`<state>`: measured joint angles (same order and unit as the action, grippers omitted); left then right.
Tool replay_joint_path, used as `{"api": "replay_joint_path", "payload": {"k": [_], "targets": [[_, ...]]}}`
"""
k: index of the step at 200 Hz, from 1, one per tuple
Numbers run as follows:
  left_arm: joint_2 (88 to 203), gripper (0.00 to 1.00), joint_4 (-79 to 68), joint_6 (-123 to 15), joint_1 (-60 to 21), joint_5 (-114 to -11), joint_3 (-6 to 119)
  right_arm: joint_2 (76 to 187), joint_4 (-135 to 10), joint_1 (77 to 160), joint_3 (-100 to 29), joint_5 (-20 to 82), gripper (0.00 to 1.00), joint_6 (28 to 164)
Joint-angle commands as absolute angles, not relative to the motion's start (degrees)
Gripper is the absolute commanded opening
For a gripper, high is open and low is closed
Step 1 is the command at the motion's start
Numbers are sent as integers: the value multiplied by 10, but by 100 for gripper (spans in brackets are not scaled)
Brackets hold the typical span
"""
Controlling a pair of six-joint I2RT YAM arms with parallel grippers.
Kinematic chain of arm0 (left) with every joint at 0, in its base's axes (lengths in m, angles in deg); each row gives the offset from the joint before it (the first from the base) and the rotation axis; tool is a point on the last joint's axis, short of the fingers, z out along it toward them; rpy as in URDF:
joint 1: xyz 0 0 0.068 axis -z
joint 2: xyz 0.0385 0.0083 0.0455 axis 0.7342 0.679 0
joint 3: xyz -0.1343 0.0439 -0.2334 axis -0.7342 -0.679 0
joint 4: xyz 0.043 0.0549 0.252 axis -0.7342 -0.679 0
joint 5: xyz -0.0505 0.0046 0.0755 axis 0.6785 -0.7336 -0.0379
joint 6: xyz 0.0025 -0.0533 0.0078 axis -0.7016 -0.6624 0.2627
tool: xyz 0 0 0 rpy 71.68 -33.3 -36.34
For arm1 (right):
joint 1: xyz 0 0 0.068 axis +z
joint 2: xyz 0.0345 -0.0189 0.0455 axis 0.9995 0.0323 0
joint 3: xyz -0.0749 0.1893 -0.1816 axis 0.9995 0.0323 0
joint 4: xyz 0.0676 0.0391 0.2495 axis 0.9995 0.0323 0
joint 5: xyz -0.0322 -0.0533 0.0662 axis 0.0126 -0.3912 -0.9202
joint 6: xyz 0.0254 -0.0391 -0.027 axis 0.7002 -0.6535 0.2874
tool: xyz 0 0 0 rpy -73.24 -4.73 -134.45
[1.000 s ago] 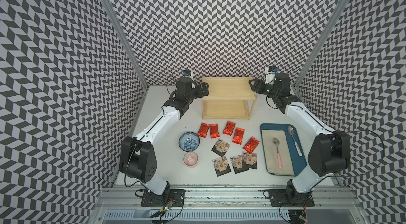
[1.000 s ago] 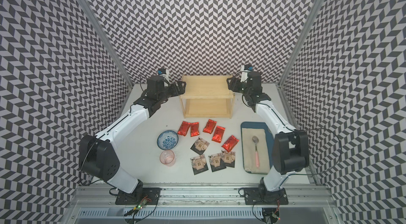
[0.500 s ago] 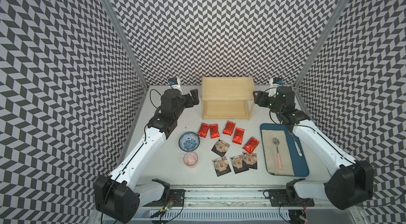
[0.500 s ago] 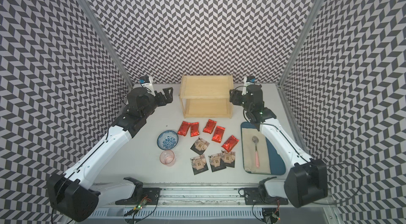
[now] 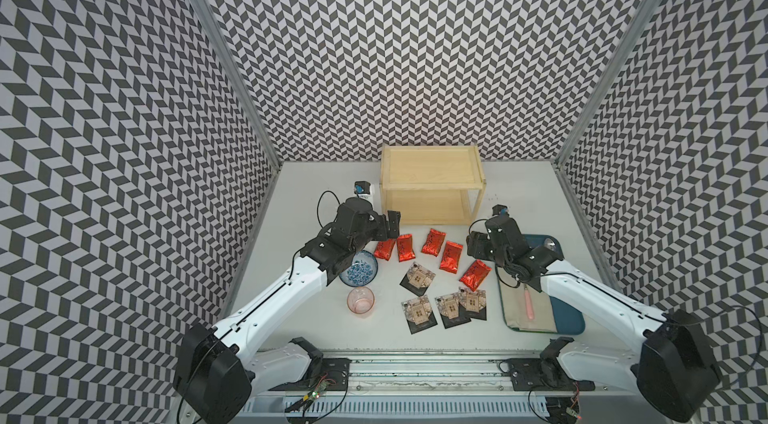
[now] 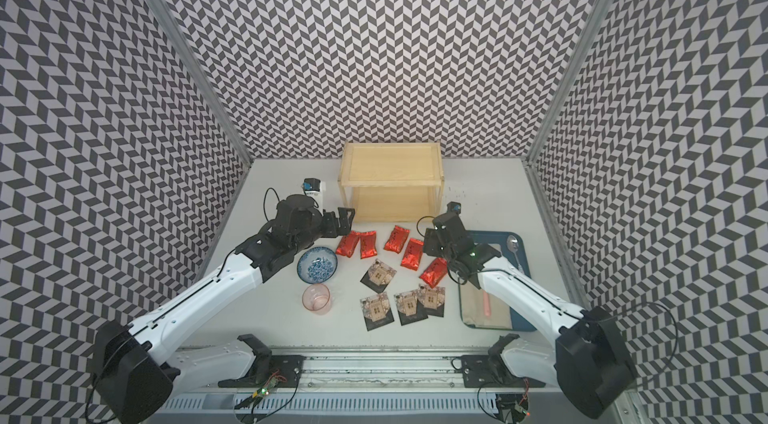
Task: Place the tea bags on the shelf by color
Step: Pick up the tea bag from the center of the board.
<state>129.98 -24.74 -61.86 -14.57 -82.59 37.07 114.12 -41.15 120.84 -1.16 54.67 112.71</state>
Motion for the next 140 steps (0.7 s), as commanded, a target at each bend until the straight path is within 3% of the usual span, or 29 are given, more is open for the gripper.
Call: {"api": "replay_joint_path", "payload": {"k": [1, 56, 111, 140], "targets": [[1309, 99, -274, -611, -142, -849, 394, 1149, -380, 1227, 14, 548, 75, 1187], [1333, 99, -318, -621, -142, -868, 426, 1140, -375, 1258, 63, 539, 90, 1230], [1331, 99, -303, -623, -142, -851, 409, 1177, -415, 1258, 62, 539, 89, 1229], [1338, 99, -308, -623, -142, -848, 409, 1207, -437, 1258, 53, 532, 83, 1223]]}}
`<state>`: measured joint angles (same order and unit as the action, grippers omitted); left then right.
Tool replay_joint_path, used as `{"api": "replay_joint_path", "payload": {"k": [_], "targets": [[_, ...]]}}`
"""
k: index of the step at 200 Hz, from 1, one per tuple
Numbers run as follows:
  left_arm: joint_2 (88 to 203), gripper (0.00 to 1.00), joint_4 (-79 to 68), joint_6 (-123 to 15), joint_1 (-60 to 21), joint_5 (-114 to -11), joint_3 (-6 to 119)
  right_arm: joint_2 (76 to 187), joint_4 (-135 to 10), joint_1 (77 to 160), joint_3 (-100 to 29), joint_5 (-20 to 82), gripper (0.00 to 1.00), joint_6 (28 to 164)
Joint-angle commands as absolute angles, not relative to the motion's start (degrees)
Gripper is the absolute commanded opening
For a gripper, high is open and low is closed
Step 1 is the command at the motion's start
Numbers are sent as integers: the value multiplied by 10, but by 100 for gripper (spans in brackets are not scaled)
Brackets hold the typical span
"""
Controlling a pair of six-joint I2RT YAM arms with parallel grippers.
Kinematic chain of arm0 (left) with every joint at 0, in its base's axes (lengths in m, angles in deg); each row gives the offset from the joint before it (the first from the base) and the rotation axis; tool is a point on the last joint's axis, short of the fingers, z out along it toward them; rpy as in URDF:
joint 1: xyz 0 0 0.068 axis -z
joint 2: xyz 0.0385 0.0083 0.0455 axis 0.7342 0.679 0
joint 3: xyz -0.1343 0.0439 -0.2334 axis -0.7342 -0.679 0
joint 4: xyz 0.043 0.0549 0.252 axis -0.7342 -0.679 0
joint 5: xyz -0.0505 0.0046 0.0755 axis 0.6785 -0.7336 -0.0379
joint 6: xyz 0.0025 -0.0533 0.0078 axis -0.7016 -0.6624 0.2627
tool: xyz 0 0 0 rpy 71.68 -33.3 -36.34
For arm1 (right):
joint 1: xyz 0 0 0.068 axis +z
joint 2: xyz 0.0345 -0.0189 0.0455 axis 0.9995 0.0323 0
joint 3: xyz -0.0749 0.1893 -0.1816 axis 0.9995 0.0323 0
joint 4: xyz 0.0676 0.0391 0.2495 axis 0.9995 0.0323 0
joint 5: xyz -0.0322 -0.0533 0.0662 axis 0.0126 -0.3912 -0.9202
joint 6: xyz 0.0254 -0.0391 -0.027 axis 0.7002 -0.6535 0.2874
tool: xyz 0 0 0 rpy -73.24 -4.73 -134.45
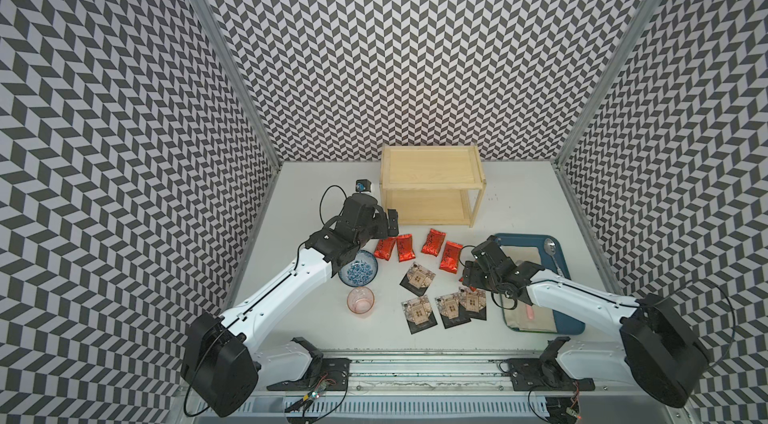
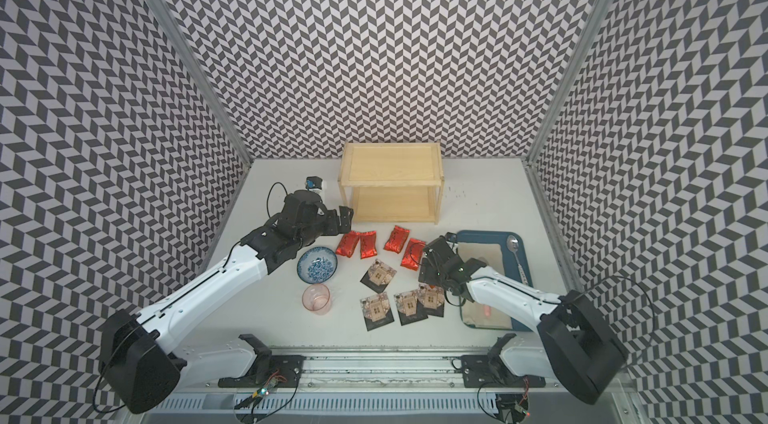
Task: Place the tea bags on the shelf by color
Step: Pick up the tea bag from the center of the board.
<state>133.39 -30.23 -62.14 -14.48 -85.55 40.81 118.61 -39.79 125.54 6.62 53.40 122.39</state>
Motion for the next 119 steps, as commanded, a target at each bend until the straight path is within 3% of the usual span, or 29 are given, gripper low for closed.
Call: {"api": "replay_joint_path", "payload": {"k": [1, 119], "targets": [[1338, 99, -308, -623, -142, -848, 409, 1208, -438, 1258, 52, 532, 83, 1222], [1338, 99, -307, -622, -142, -840, 408, 1269, -434, 1258, 28, 588, 73, 1147]]}}
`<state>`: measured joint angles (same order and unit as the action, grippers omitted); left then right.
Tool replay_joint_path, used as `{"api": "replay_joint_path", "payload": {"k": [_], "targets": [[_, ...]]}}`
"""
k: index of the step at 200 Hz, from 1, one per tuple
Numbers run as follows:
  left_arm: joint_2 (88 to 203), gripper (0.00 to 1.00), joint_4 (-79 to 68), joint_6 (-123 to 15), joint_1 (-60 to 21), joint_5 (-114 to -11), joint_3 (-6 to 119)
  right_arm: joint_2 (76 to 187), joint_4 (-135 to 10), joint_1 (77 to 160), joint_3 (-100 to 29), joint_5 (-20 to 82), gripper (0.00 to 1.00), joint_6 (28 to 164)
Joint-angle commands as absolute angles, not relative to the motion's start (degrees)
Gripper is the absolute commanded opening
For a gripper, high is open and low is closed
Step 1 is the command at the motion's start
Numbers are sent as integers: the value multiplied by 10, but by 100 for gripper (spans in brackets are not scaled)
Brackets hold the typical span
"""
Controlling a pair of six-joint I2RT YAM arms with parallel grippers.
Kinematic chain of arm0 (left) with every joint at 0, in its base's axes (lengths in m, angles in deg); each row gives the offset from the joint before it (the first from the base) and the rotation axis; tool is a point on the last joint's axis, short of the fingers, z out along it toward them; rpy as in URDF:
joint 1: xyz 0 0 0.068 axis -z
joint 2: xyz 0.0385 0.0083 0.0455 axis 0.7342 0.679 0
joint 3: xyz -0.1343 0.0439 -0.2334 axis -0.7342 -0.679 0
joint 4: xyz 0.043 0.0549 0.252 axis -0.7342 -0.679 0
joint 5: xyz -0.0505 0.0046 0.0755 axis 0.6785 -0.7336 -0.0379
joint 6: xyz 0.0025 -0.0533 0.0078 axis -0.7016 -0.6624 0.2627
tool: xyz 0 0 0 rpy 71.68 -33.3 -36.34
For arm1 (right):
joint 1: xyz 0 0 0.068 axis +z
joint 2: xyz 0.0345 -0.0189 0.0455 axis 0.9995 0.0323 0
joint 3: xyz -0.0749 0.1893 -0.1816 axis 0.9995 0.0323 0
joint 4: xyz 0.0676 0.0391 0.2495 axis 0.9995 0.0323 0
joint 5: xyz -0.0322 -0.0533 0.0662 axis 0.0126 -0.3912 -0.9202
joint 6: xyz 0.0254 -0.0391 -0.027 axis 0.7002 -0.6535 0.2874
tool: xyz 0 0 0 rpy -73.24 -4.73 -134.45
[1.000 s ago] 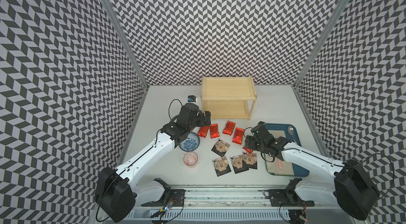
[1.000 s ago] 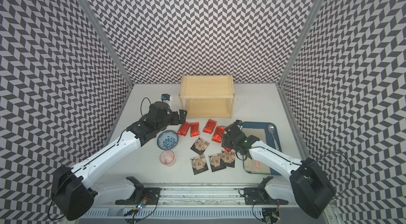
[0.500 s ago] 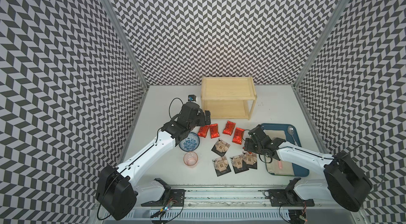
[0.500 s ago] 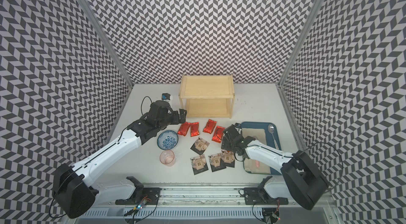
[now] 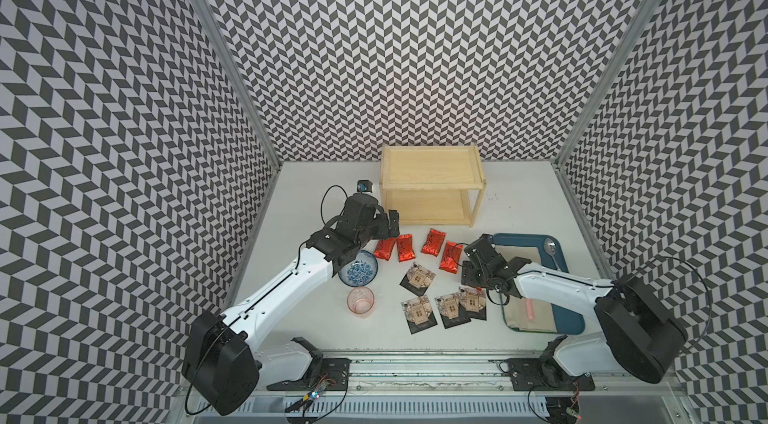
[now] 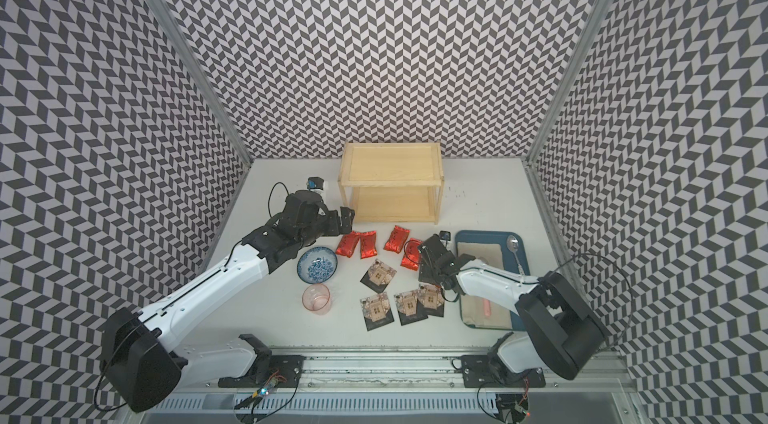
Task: Place the tea bags on the shelf by color
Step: Pick up the tea bag from the center of the board.
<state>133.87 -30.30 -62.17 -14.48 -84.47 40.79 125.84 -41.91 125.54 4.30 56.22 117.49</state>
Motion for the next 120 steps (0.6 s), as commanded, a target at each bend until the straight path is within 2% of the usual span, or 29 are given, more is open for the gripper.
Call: {"api": "replay_joint_path", "payload": {"k": [1, 40, 120], "targets": [[1338, 99, -307, -622, -142, -840, 408, 1269, -434, 1258, 27, 589, 73, 1147], [1335, 99, -308, -622, -142, -840, 407, 1275, -432, 1258, 23, 600, 64, 1139], [1323, 99, -302, -629, -142, -836, 411, 1248, -416, 1254, 17, 616, 59, 1140]]}}
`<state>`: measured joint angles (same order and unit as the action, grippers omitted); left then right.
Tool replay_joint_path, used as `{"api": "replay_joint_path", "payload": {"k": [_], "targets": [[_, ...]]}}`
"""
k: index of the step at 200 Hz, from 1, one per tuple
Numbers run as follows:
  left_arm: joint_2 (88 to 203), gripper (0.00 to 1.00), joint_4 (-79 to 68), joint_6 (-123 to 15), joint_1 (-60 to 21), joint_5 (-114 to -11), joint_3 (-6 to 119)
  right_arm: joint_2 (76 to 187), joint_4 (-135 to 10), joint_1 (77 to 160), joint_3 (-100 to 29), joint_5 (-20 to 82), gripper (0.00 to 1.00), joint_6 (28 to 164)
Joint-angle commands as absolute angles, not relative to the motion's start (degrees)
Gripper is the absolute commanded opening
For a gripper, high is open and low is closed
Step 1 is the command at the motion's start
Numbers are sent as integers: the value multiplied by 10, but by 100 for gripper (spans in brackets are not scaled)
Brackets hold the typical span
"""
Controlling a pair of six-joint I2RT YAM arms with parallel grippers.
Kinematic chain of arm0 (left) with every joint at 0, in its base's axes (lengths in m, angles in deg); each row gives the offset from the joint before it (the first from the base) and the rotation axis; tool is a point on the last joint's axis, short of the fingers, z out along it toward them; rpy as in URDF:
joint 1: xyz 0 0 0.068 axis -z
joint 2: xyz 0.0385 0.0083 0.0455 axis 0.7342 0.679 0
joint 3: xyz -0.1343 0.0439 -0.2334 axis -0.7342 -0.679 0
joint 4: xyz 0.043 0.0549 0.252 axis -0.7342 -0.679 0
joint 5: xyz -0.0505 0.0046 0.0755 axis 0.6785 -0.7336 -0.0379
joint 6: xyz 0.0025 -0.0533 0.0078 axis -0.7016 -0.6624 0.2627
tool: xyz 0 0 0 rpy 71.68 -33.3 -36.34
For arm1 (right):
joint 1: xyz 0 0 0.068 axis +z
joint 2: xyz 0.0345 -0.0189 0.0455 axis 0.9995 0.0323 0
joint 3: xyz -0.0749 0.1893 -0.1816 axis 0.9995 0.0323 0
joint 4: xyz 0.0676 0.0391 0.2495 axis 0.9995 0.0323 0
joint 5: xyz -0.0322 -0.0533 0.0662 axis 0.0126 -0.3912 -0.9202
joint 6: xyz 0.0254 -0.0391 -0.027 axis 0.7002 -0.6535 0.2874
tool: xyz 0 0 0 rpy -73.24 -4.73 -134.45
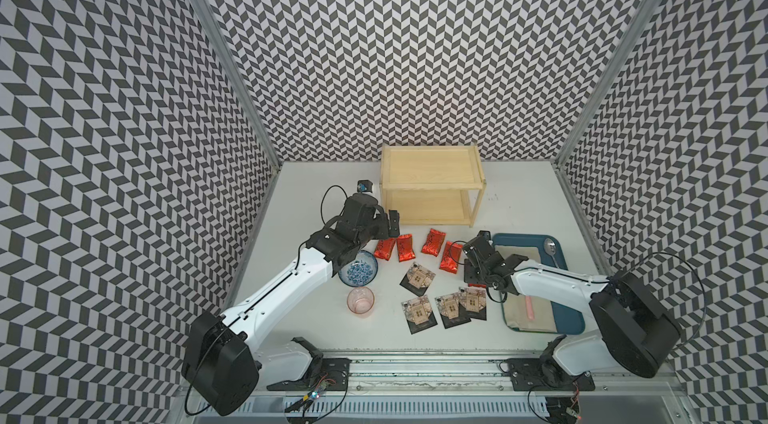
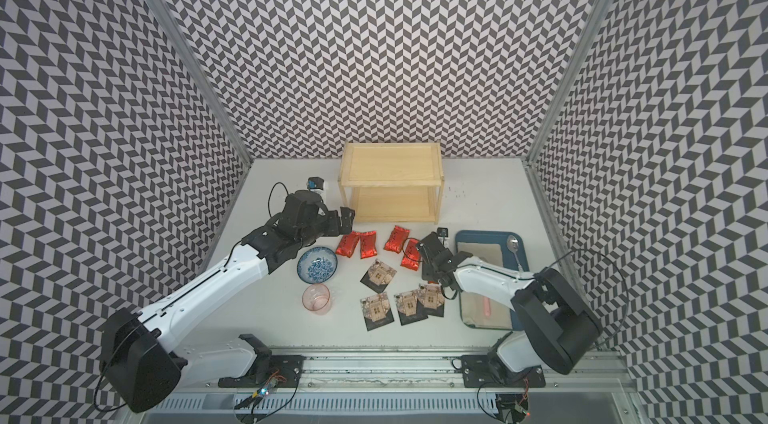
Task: Place the tea bags on the shelf by color
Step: Pick up the tea bag from the center of the board, then place the tea bag on the shelf.
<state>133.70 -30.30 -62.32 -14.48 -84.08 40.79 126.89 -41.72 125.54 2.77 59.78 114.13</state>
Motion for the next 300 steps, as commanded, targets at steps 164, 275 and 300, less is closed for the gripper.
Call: {"api": "replay_joint_path", "payload": {"k": [164, 275, 300], "targets": [[1354, 99, -334, -629, -147, -850, 505, 1150, -347, 1178, -146, 643, 57, 1074], [1362, 99, -314, -608, -153, -840, 494, 1302, -391, 1155, -388, 610, 56, 1009], [1363, 99, -313, -603, -156, -844, 489, 1338, -405, 1156, -407, 620, 56, 996]]}}
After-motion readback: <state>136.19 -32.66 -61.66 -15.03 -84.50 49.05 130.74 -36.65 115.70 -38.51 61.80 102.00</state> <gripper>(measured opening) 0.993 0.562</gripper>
